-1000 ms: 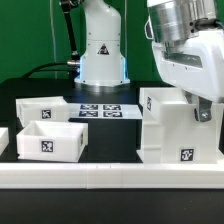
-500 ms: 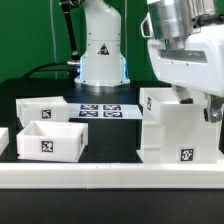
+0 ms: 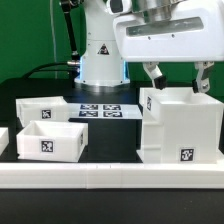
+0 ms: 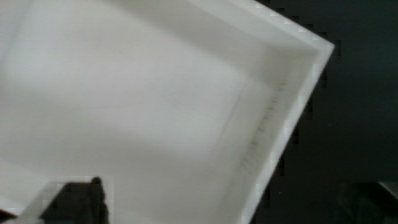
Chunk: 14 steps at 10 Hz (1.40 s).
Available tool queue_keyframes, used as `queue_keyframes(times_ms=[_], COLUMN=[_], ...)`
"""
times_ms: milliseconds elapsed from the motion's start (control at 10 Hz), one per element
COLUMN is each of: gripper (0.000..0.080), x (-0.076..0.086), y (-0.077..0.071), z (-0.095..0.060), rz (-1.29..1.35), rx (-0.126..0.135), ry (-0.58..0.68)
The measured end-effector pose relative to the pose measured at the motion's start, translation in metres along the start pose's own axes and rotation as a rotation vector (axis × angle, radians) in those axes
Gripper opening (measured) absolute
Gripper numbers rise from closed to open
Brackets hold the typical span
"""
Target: Assemble drawer
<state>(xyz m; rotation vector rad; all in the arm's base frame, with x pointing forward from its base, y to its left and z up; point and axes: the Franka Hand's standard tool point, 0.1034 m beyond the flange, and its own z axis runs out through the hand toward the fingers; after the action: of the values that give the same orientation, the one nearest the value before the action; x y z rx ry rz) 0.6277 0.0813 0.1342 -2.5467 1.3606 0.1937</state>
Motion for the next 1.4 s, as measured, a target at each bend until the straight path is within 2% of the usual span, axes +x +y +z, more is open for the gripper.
queue_keyframes(times_ms=[100, 200, 400, 600, 700, 1200, 1300, 1400], gripper=[0.0648, 0.0648, 0.0648, 0.0648, 0.0648, 0.0648, 0.0648, 0.0648], x=[-0.001, 0.003, 0.017, 0.037, 0.045, 0.045, 0.054, 0.067], y=[0.000, 0.006, 0.026, 0.039, 0.044, 0.045, 0.055, 0.069], z=[0.000, 0.000, -0.010, -0.026, -0.027, -0.026, -0.028, -0.029], rz=[-0.007, -0.132, -0.382, -0.562, -0.626, -0.626, -0.734, -0.788], rx=[-0.001, -0.021, -0.097, -0.110, -0.121, -0.119, -0.141, -0.140], ry=[0.000, 0.002, -0.013, 0.001, 0.023, 0.019, 0.027, 0.064])
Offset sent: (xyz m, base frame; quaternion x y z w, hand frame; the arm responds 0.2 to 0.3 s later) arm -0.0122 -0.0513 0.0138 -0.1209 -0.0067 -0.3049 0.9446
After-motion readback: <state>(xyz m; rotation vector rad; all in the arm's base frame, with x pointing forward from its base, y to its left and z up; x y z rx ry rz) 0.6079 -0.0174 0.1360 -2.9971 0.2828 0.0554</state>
